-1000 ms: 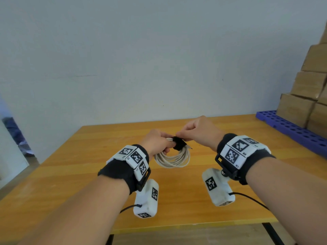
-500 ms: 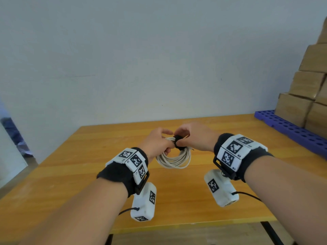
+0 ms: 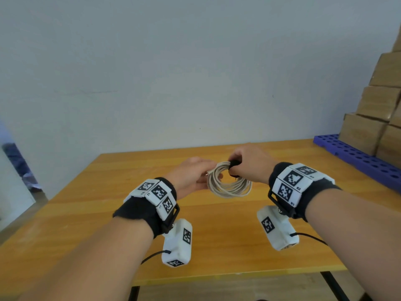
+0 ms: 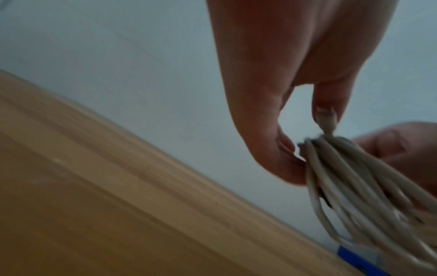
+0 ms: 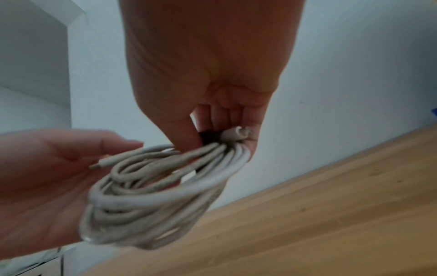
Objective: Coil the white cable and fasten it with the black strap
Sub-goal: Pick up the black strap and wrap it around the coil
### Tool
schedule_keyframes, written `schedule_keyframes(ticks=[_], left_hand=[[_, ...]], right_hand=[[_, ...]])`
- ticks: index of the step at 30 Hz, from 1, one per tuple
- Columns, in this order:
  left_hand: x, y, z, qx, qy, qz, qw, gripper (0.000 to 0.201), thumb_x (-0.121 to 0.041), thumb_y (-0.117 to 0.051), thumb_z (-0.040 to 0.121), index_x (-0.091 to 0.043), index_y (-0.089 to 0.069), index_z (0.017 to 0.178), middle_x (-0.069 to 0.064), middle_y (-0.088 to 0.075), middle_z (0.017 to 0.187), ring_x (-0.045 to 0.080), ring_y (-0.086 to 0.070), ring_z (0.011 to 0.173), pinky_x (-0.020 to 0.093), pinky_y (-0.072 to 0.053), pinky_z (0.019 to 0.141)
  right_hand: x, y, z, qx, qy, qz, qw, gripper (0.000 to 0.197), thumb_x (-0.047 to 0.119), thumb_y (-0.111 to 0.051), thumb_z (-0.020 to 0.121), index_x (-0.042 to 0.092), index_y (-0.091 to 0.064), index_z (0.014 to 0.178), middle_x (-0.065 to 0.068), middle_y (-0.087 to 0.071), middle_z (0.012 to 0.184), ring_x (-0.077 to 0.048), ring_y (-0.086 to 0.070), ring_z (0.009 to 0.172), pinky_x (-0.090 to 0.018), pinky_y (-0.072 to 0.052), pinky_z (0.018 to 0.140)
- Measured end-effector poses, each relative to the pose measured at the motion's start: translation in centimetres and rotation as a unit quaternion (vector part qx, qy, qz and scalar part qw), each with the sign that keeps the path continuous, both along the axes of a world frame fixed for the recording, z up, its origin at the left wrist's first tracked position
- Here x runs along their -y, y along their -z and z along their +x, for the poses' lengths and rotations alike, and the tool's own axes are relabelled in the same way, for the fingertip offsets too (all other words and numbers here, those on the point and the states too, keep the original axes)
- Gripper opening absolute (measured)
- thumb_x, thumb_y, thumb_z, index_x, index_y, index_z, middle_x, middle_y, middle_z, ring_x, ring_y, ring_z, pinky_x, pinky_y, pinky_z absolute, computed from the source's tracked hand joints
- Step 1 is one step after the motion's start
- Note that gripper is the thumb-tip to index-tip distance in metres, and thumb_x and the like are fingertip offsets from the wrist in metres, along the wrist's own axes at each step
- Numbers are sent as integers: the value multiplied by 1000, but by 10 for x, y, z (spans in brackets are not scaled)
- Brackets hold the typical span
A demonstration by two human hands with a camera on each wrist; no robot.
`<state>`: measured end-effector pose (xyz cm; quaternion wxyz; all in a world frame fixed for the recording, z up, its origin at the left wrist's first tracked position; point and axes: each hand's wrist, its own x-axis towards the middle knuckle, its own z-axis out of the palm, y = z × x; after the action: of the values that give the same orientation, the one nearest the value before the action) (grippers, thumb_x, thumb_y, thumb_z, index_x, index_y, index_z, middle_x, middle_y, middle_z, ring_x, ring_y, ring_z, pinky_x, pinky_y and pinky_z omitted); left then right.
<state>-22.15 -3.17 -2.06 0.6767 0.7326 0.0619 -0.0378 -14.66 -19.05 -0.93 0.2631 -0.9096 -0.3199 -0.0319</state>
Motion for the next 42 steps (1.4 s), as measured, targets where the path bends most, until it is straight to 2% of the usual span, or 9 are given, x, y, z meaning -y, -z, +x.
schedule_keyframes(ticks=[3,6,9,14,17,21,26,38,42], left_hand=[[-12,-1,-4,-40,42,28,998,32,-28,-51,97,-4,-61,116,13,-70,103,23,-68,95,34,-56,83],[-15,0,-3,-6,8,13,1000,25,-23,-49,98,-5,-62,110,8,-67,86,21,-67,82,38,-56,85],[-16,-2,-1,25,-22,46,998,24,-20,-47,99,-6,-62,111,2,-58,72,16,-60,69,32,-56,74],[-16,-1,3,39,-67,68,995,28,-28,-44,100,-8,-61,110,-2,-48,66,12,-50,56,27,-49,62],[-15,-4,4,15,-64,41,997,23,-33,-48,98,-14,-60,93,-1,-54,71,14,-54,63,34,-50,78],[-14,-6,12,-31,-81,2,996,39,-27,-68,86,-9,-54,119,6,-65,97,24,-64,100,45,-47,96],[-13,-10,30,-43,-153,-2,987,47,-13,-74,81,0,-52,120,15,-66,105,23,-69,86,32,-57,73],[-40,-16,93,-29,-212,70,974,26,2,-73,78,-5,-49,87,14,-62,84,30,-69,86,39,-58,79],[-52,-3,118,-32,-223,65,972,27,-2,-73,79,-6,-50,93,14,-63,86,29,-70,84,36,-58,76]], right_hand=[[3,2,4,-46,8,92,995,15,17,-76,73,16,-74,88,-2,-74,82,-17,-70,76,-35,-59,74],[1,2,4,-85,7,153,985,19,19,-79,73,17,-72,91,-2,-74,86,-16,-70,79,-28,-57,70],[0,1,2,-157,6,170,973,26,26,-78,77,16,-70,99,-1,-73,88,-12,-68,72,-20,-53,57],[5,0,0,-307,-27,148,940,29,28,-66,87,13,-65,112,-4,-72,96,-14,-67,77,-25,-55,61],[5,1,4,-346,-15,208,915,28,19,-67,88,2,-65,110,-11,-72,93,-17,-69,73,-28,-58,67],[3,4,13,-351,23,286,891,29,15,-69,86,-5,-65,107,-16,-72,93,-21,-71,78,-33,-59,76],[-7,4,22,-355,52,333,872,32,16,-71,84,-6,-65,106,-18,-72,96,-23,-72,81,-29,-59,70],[-50,-1,80,-332,127,307,883,16,14,-68,87,1,-59,86,-21,-69,94,-25,-69,72,-31,-58,60],[-64,8,104,-297,142,271,905,23,17,-69,87,6,-58,70,-16,-69,78,-33,-72,81,-40,-60,73]])
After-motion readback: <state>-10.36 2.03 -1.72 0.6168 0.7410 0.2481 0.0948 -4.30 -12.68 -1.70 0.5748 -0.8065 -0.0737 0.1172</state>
